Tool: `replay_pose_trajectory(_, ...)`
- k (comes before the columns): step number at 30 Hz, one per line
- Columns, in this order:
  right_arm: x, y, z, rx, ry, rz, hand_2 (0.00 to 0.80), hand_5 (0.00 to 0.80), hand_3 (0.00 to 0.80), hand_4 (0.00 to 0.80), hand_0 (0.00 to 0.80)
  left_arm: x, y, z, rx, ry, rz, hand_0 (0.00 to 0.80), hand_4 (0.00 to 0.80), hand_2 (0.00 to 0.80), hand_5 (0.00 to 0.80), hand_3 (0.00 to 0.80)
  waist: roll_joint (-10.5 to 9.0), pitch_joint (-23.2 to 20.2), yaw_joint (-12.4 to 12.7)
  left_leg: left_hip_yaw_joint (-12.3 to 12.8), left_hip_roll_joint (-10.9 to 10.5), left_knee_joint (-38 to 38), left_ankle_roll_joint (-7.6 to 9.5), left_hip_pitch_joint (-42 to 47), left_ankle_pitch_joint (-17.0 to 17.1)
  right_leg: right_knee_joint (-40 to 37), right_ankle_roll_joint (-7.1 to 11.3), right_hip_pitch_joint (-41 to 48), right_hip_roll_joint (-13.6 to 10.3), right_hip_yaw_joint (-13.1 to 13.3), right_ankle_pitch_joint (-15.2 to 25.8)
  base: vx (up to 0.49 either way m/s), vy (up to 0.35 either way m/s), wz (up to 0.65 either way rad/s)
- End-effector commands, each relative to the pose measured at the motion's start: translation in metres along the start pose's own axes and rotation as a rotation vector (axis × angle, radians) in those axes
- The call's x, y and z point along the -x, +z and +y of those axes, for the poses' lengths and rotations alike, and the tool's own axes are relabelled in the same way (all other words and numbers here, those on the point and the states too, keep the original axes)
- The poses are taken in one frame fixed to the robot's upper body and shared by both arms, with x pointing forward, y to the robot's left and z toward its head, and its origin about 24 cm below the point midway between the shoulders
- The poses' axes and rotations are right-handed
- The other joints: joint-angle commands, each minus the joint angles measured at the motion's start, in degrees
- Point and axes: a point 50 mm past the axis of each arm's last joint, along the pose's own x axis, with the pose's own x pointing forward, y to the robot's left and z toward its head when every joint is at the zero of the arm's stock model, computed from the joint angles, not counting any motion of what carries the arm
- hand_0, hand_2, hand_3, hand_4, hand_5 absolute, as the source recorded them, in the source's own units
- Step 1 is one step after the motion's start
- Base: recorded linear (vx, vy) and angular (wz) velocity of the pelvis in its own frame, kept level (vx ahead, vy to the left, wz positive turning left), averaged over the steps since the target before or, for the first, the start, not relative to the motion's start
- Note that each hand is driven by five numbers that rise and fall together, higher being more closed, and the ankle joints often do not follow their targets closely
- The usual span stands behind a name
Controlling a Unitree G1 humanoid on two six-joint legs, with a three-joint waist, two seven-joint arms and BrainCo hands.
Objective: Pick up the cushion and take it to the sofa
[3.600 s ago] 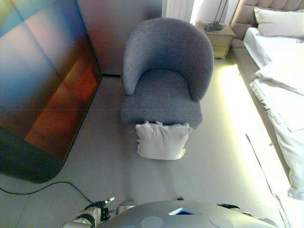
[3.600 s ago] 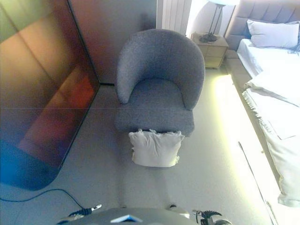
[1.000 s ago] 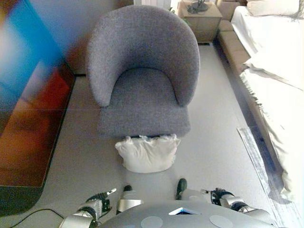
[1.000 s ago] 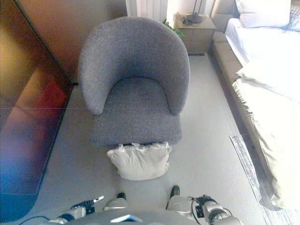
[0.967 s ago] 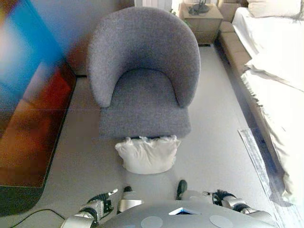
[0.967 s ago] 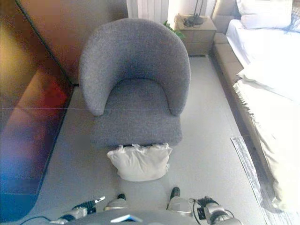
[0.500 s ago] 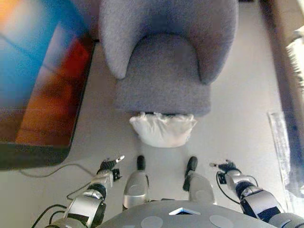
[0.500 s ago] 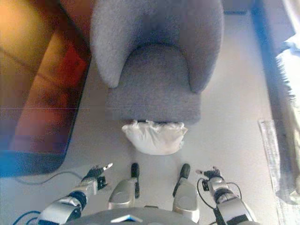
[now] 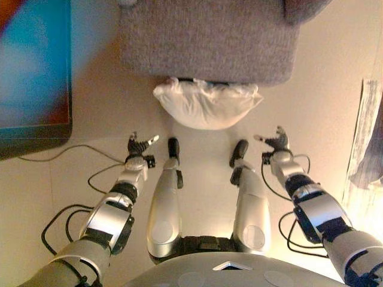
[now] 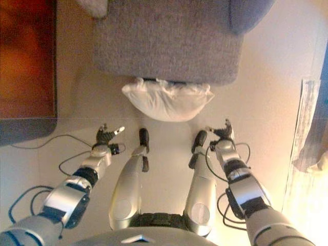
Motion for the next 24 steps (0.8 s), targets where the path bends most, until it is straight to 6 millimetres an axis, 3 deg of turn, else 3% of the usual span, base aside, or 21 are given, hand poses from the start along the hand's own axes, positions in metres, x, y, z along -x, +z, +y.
replay_pose_trajectory(1, -0.003, 0.004, -0.019, -0.022, -0.089, -0.060, 0.000, 0.000, 0.000, 0.000, 0.000, -0.003, 0.017, 0.009, 0.043, 0.063, -0.106, 0.000, 0.000, 0.000, 0.000, 0.000, 0.22, 0.34, -1.78, -0.10, 0.01, 6.89, 2.33, -6.83, -3.92, -2.73, 2.60, -1.71, 0.12, 5.16, 0.39, -0.030, 0.045, 0.03)
replay_pose_trajectory(9, -0.012, 0.056, -0.041, -0.016, -0.148, -0.217, 0.000, 0.000, 0.000, 0.000, 0.000, -0.007, 0.078, 0.008, 0.102, 0.087, -0.315, 0.000, 0.000, 0.000, 0.000, 0.000, 0.90, 0.34, -2.08, -1.97, 0.16, 13.79, 2.85, -20.04, -4.31, 4.31, 1.82, -15.03, -0.16, 7.59, -0.08, -0.025, 0.026, 0.06)
replay_pose_trajectory(22, -0.015, 0.118, -0.069, -0.002, -0.222, -0.400, 0.000, 0.000, 0.000, 0.000, 0.000, -0.007, 0.137, 0.014, 0.151, 0.047, -0.497, 0.000, 0.000, 0.000, 0.000, 0.000, 1.93, 0.34, -2.38, -1.83, 0.47, 24.37, 3.26, -36.98, -5.91, 18.67, 0.55, -32.38, 1.04, 9.79, -2.44, -0.056, 0.033, -0.01)
replay_pose_trajectory(24, -0.014, 0.126, -0.071, -0.026, -0.219, -0.427, 0.000, 0.000, 0.000, 0.000, 0.000, -0.007, 0.141, 0.014, 0.152, 0.025, -0.509, 0.000, 0.000, 0.000, 0.000, 0.000, 2.06, 0.34, -2.38, -1.94, 0.63, 27.11, 2.87, -38.61, -8.25, 22.05, 0.96, -34.15, 1.13, 10.27, -4.64, 0.018, 0.028, -0.10)
